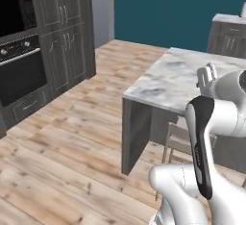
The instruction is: Retrieve the tupperware and aluminum foil from the cabinet and place them on the dining counter near the plate with lemon and shrimp to prepare for storing leftovers.
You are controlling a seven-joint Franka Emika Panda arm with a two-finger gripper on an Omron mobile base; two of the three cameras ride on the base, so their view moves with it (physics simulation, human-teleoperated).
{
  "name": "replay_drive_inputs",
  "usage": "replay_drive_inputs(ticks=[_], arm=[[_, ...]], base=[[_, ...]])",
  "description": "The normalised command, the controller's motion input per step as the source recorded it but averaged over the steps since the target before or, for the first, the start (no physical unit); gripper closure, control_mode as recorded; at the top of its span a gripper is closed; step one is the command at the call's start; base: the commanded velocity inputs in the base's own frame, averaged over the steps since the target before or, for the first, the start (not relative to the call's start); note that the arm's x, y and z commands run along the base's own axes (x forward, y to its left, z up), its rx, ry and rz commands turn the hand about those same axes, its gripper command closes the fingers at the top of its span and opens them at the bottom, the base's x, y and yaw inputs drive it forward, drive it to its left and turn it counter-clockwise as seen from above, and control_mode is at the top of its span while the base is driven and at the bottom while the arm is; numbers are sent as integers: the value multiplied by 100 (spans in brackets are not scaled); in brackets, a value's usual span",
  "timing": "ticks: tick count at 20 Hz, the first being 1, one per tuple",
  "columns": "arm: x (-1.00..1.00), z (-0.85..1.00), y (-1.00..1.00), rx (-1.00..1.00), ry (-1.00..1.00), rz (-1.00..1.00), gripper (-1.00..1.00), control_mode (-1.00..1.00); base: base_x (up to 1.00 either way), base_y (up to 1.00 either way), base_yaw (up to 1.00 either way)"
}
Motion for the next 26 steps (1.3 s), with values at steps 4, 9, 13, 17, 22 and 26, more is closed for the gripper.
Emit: replay_drive_inputs(ticks=[4,9,13,17,22,26], arm=[[0,0,0,0,0,0,-100,100],[0,0,0,0,0,0,-100,100],[0,0,0,0,0,0,-100,100],[0,0,0,0,0,0,-100,100],[0,0,0,0,0,0,-100,100],[0,0,0,0,0,0,-100,100]], base=[[55,100,-25],[48,100,-40],[48,100,-45],[52,100,-42],[53,100,-33],[69,75,-26]])
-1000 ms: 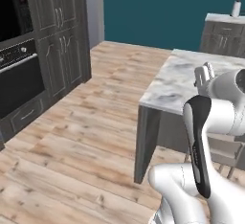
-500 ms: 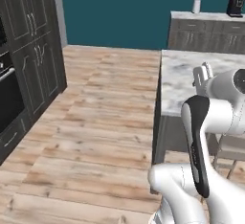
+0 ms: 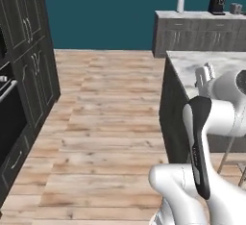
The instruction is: Retrieve the tupperware and aluminum foil from the cabinet and place them on the dining counter near the plate with lemon and shrimp to prepare for storing leftovers.
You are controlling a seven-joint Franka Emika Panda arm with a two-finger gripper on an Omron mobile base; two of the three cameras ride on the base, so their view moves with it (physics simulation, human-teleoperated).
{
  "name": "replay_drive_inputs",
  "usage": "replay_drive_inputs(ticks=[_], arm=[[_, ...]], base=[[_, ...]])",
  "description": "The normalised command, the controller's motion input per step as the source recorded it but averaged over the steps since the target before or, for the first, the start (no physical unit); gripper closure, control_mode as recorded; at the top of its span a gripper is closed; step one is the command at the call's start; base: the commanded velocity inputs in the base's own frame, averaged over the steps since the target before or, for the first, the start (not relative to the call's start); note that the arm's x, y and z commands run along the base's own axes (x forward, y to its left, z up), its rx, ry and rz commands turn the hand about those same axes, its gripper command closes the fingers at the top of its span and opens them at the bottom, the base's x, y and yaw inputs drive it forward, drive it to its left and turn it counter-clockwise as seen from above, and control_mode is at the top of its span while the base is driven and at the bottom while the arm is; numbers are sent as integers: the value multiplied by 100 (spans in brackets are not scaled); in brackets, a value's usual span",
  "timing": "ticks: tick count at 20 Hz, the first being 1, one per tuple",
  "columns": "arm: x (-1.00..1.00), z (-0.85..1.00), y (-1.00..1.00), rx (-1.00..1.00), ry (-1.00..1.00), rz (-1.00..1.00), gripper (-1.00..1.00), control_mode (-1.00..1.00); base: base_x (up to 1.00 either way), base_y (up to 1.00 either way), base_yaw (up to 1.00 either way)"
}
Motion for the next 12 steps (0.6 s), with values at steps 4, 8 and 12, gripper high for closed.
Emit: replay_drive_inputs(ticks=[4,8,12], arm=[[0,0,0,0,0,0,-100,100],[0,0,0,0,0,0,-100,100],[0,0,0,0,0,0,-100,100]], base=[[82,80,-26],[96,70,-24],[100,63,-24]])
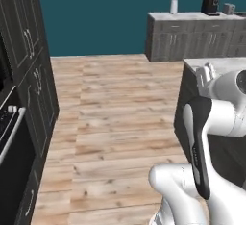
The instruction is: Retrieve the tupperware and aluminum foil from the cabinet and place them on the dining counter near the plate with lemon and shrimp to prepare for storing leftovers.
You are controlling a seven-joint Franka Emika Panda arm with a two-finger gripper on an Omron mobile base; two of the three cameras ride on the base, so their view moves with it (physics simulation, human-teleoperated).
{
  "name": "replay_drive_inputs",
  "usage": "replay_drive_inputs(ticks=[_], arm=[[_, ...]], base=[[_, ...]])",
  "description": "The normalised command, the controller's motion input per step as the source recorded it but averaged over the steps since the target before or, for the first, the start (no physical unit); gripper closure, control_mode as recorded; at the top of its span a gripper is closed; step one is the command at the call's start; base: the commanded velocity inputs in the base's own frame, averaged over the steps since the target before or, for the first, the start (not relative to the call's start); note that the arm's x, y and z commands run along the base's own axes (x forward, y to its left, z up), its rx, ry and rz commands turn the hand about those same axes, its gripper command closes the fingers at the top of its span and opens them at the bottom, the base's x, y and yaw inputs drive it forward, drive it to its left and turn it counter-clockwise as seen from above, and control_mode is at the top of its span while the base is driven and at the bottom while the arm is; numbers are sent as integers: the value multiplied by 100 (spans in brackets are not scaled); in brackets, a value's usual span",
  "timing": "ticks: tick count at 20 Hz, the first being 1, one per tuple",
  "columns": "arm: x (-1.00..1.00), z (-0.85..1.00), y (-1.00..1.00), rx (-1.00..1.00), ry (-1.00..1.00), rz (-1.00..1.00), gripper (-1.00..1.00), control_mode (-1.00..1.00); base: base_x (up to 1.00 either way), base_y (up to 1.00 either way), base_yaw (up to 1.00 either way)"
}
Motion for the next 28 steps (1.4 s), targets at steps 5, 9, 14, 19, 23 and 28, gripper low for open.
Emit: replay_drive_inputs(ticks=[5,9,14,19,23,28], arm=[[0,0,0,0,0,0,-100,100],[0,0,0,0,0,0,-100,100],[0,0,0,0,0,0,-100,100],[0,0,0,0,0,0,-100,100],[0,0,0,0,0,0,-100,100],[0,0,0,0,0,0,-100,100]], base=[[100,28,-28],[100,5,-35],[100,13,-35],[100,45,-27],[100,58,-23],[100,55,-23]])
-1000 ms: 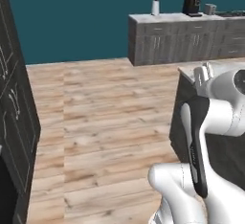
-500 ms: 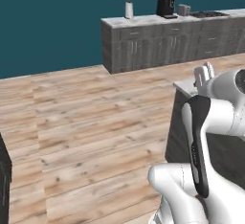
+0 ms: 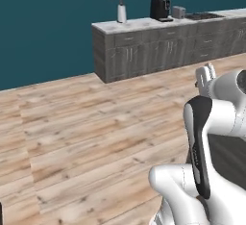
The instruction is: Retrieve the tupperware and aluminum foil from the cabinet and place them on the dining counter near the plate with lemon and shrimp to prepare for storing leftovers.
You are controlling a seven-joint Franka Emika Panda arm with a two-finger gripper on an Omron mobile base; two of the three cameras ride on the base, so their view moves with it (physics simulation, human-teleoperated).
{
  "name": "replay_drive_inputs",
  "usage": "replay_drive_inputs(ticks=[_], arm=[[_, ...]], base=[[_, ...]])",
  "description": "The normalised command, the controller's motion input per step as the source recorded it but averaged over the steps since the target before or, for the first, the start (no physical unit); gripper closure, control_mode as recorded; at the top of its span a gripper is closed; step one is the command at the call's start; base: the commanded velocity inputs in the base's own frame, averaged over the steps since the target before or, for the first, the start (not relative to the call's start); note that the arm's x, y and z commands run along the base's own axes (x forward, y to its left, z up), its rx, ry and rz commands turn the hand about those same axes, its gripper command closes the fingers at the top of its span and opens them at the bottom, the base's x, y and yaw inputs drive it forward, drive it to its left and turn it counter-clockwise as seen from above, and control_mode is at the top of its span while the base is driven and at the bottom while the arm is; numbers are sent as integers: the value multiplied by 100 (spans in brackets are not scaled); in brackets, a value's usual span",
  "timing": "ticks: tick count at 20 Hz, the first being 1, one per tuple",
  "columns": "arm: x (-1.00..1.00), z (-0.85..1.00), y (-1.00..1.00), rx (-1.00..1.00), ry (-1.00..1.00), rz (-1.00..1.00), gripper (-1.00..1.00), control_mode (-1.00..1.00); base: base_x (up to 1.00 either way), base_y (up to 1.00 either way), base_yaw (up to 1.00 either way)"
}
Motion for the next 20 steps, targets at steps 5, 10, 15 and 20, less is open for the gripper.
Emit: replay_drive_inputs(ticks=[5,10,15,20], arm=[[0,0,0,0,0,0,-100,100],[0,0,0,0,0,0,-100,100],[0,0,0,0,0,0,-100,100],[0,0,0,0,0,0,-100,100]], base=[[100,43,-23],[100,28,-27],[100,11,-35],[100,1,-40]])
